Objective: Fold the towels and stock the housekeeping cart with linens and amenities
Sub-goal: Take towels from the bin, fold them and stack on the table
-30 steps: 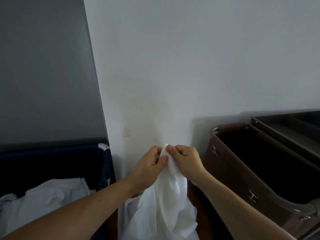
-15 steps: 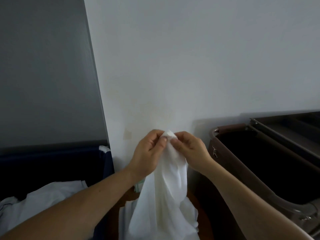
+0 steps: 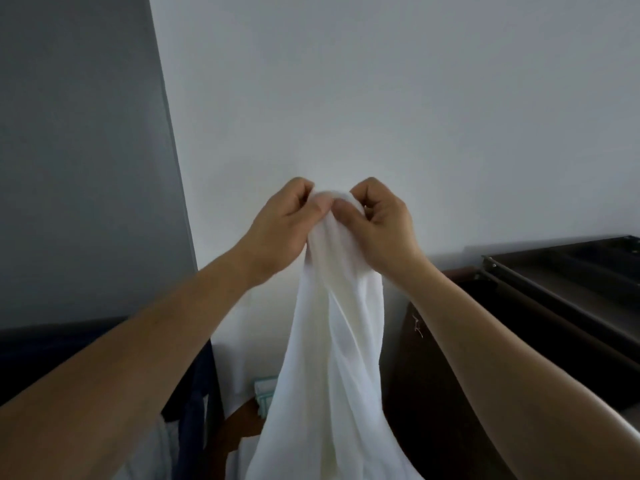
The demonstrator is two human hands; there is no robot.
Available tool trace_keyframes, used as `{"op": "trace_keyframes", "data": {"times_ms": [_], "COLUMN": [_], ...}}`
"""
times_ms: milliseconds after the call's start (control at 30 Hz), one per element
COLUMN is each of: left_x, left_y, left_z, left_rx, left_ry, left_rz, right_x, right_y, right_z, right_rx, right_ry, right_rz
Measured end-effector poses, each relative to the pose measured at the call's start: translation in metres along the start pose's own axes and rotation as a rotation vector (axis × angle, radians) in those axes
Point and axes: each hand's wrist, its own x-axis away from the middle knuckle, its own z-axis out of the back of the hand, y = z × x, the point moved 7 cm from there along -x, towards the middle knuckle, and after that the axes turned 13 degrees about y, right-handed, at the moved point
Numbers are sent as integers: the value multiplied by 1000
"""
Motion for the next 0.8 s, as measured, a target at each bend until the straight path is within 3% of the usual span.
{"op": "trace_keyframes", "data": {"times_ms": [100,200,267,400,500,633,700,800], "left_x": [-19,-38,-44,-35,-28,-55,-62,-59], "left_y": [38,57,51,-13,-36,3,8,-21], "left_z": [12,21,23,22,20,44,57,66], "left_rx": [-81,-32,-32,-246,-126,154,251,6], "left_ry": [65,185,222,190,164,284,312,316], "left_rz": [-208,-227,-211,-67,30,-120,-131,-85], "right_x": [-24,-37,-33,13,12,-26,-17,42], "right_y": [-40,-67,-51,34,31,-27,-28,21], "right_z": [7,18,11,-5,-5,12,15,4], "right_rx": [6,-106,-169,-107,-19,-317,-319,22], "right_ry": [86,168,32,-304,-364,-258,-347,-719], "right_rz": [130,192,70,-355,-322,-204,-197,-414]}}
